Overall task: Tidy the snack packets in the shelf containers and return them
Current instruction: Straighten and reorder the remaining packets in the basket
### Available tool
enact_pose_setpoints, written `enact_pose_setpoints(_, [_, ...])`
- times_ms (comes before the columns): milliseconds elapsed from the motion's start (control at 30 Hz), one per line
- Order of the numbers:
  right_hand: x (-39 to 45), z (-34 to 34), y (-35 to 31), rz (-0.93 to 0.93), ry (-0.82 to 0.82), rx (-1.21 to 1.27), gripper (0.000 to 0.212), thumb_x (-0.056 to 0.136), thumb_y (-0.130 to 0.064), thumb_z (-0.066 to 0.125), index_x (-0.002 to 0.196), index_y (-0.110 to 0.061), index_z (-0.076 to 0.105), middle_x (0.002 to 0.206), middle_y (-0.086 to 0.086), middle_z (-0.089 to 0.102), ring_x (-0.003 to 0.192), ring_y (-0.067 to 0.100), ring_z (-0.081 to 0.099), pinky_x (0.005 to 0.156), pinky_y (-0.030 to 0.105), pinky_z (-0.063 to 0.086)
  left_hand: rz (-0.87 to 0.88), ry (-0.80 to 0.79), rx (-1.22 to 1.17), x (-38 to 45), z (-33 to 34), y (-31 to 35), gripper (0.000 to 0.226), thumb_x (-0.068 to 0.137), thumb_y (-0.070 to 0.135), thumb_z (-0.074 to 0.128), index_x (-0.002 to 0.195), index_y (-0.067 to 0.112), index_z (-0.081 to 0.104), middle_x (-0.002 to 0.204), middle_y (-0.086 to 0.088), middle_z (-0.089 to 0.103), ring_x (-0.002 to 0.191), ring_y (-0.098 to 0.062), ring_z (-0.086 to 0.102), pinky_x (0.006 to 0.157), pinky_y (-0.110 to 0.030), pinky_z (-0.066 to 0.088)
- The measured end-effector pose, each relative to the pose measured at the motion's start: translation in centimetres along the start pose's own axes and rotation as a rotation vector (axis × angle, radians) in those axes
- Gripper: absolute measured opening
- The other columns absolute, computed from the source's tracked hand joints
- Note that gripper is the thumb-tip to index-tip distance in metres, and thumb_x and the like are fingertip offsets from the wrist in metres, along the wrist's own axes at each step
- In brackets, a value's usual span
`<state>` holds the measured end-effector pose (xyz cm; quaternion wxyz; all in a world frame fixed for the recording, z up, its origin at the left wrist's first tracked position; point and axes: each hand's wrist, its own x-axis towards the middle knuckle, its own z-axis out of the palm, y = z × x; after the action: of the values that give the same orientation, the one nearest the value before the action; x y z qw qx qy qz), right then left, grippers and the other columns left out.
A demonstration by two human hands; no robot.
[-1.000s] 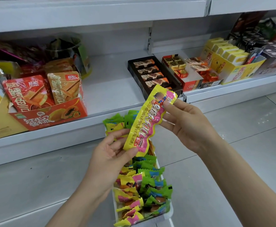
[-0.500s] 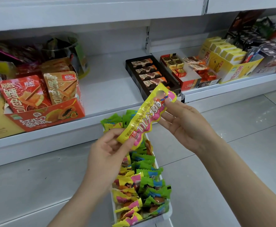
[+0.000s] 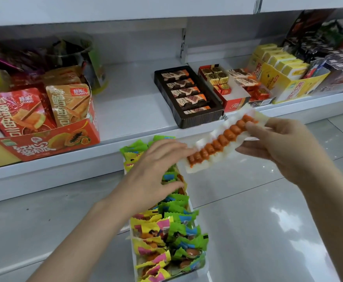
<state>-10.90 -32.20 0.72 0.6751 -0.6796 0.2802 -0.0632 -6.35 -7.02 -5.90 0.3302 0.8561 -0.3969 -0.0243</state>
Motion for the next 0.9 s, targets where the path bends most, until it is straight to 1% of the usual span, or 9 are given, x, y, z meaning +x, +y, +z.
enact_pose_setpoints(67, [0.2, -0.2, 0.3, -0.161, 0.134, -0.174, 0.022, 0.098, -0.016, 0.061, 0.118, -0.009, 0.068, 0.079, 0.0, 0.078, 0.075, 0.016, 0.076, 0.065, 0.033, 0.063, -0.023, -0.13, 0.142, 0.4, -0.3, -1.1, 0.077, 0.081, 0.057, 0.071, 0.148, 0.041, 0.036, 0.158, 0.016, 0.029, 0.15, -0.009, 0.011, 0.124, -0.032, 0.002])
enact_pose_setpoints(133, [0.2, 0.1, 0.9, -0.323, 0.207, -0.393, 0.018, 0.098, -0.022, 0.061, 0.113, -0.02, 0.071, 0.08, -0.004, 0.077, 0.074, 0.01, 0.075, 0.072, 0.039, 0.063, -0.013, -0.247, 0.333, 1.3, -0.4, -1.7, 0.077, 0.081, 0.08, 0.046, 0.148, 0.045, 0.034, 0.162, 0.019, 0.016, 0.151, -0.008, -0.004, 0.122, -0.037, -0.013])
enact_pose_setpoints(200, [0.1, 1.2, 1.7, -0.462, 0.214, -0.557, 0.015, 0.099, -0.025, 0.059, 0.106, -0.025, 0.072, 0.081, -0.003, 0.077, 0.074, 0.014, 0.075, 0.073, 0.043, 0.063, -0.03, -0.377, 0.437, 2.4, -0.1, -1.6, 0.083, 0.078, 0.09, 0.02, 0.145, 0.045, 0.039, 0.163, 0.019, 0.015, 0.151, -0.01, -0.008, 0.121, -0.044, -0.017])
enact_pose_setpoints(267, [-0.1, 2.7, 2.3, -0.537, 0.178, -0.621, 0.016, 0.099, -0.026, 0.056, 0.104, -0.021, 0.071, 0.08, 0.002, 0.077, 0.076, 0.027, 0.075, 0.076, 0.049, 0.06, -0.07, -0.45, 0.47, 2.8, 0.1, -1.7, 0.091, 0.073, 0.09, 0.009, 0.144, 0.043, 0.043, 0.162, 0.018, 0.02, 0.152, -0.01, -0.005, 0.121, -0.047, -0.013])
enact_pose_setpoints(333, [-0.4, 4.1, 2.8, -0.576, 0.129, -0.598, 0.015, 0.099, -0.023, 0.055, 0.104, -0.02, 0.069, 0.077, 0.007, 0.075, 0.076, 0.035, 0.072, 0.075, 0.053, 0.058, -0.067, -0.417, 0.474, 2.4, 0.0, -2.4, 0.086, 0.077, 0.09, 0.015, 0.14, 0.041, 0.049, 0.157, 0.019, 0.031, 0.151, -0.01, 0.003, 0.122, -0.043, -0.004])
enact_pose_setpoints(400, [-0.7, 5.3, 3.2, -0.627, 0.118, -0.614, 0.013, 0.099, -0.02, 0.054, 0.101, -0.02, 0.067, 0.075, 0.005, 0.074, 0.071, 0.033, 0.071, 0.07, 0.051, 0.058, -0.044, -0.376, 0.442, 1.6, -0.5, -3.1, 0.081, 0.08, 0.089, 0.02, 0.136, 0.042, 0.054, 0.151, 0.021, 0.039, 0.148, -0.01, 0.011, 0.12, -0.037, 0.003])
enact_pose_setpoints(633, [-1.1, 7.7, 3.7, -0.673, 0.108, -0.824, 0.016, 0.1, -0.017, 0.051, 0.095, -0.016, 0.066, 0.071, 0.005, 0.071, 0.065, 0.027, 0.068, 0.065, 0.04, 0.053, -0.022, -0.328, 0.347, 0.4, -0.9, -3.7, 0.066, 0.084, 0.079, 0.043, 0.135, 0.04, 0.056, 0.148, 0.017, 0.042, 0.145, -0.01, 0.021, 0.121, -0.034, 0.01])
enact_pose_setpoints(767, [-0.9, 8.9, 4.1, -0.629, 0.081, -0.822, 0.018, 0.1, -0.017, 0.051, 0.103, -0.012, 0.068, 0.077, 0.008, 0.073, 0.07, 0.026, 0.07, 0.068, 0.041, 0.055, -0.004, -0.293, 0.287, -0.1, -0.8, -4.1, 0.061, 0.085, 0.076, 0.048, 0.132, 0.038, 0.06, 0.143, 0.016, 0.046, 0.142, -0.01, 0.026, 0.121, -0.033, 0.012])
enact_pose_setpoints(900, [-0.4, 9.8, 4.7, -0.484, -0.009, -0.801, 0.012, 0.096, -0.023, 0.059, 0.096, -0.015, 0.068, 0.07, 0.003, 0.073, 0.063, 0.017, 0.069, 0.068, 0.03, 0.053, 0.003, -0.276, 0.275, -0.1, -0.6, -4.2, 0.059, 0.085, 0.074, 0.05, 0.129, 0.037, 0.061, 0.141, 0.014, 0.047, 0.141, -0.01, 0.026, 0.119, -0.029, 0.01])
